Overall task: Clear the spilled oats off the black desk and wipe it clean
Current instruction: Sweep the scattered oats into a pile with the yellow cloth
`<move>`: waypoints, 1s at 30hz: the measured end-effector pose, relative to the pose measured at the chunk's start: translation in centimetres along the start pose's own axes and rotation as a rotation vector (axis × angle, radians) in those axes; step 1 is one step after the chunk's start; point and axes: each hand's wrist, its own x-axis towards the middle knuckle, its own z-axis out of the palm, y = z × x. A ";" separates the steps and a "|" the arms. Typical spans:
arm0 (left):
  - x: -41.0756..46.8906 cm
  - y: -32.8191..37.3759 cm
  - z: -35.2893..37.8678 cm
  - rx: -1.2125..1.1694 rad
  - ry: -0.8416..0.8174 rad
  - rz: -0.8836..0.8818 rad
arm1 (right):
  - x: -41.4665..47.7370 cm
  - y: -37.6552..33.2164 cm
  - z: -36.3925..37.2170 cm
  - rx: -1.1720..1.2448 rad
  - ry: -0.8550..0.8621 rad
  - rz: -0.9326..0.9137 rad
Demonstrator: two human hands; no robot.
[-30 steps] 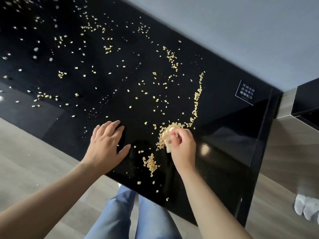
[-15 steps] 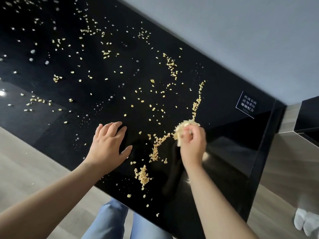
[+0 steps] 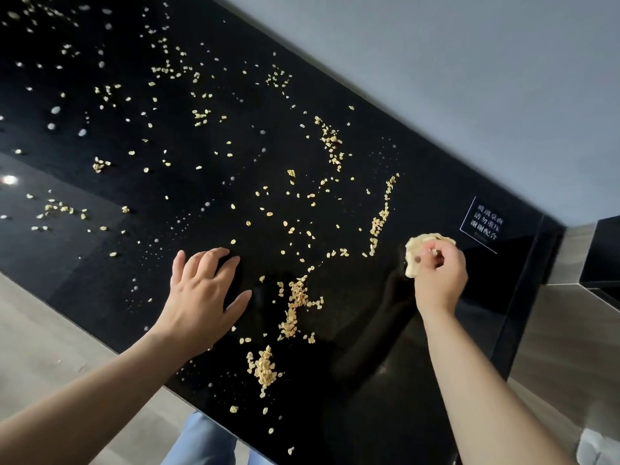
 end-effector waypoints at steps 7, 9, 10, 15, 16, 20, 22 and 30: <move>3.3 1.6 0.0 -0.013 0.012 0.037 | -4.2 -3.7 5.8 0.060 -0.311 -0.279; 4.0 1.8 -0.1 -0.018 0.020 0.017 | -5.4 -4.7 6.1 0.093 -0.438 -0.291; 4.5 1.9 -0.1 -0.020 0.019 0.006 | -5.4 -4.9 5.9 0.128 -0.452 -0.270; 5.9 2.8 0.4 0.015 -0.026 -0.031 | 0.5 -4.0 3.1 0.158 -0.113 -0.236; 6.0 3.0 0.5 0.015 -0.027 -0.043 | 2.3 -3.6 2.8 0.128 -0.057 -0.217; 6.4 3.2 0.4 0.017 -0.021 -0.058 | 6.9 -3.0 3.2 0.032 -0.059 -0.099; 6.4 3.2 0.6 0.020 -0.026 -0.055 | 6.5 -3.2 4.4 0.025 -0.083 -0.116; 6.8 3.3 0.5 0.005 0.018 -0.081 | 1.6 -5.8 7.2 0.089 -0.414 -0.408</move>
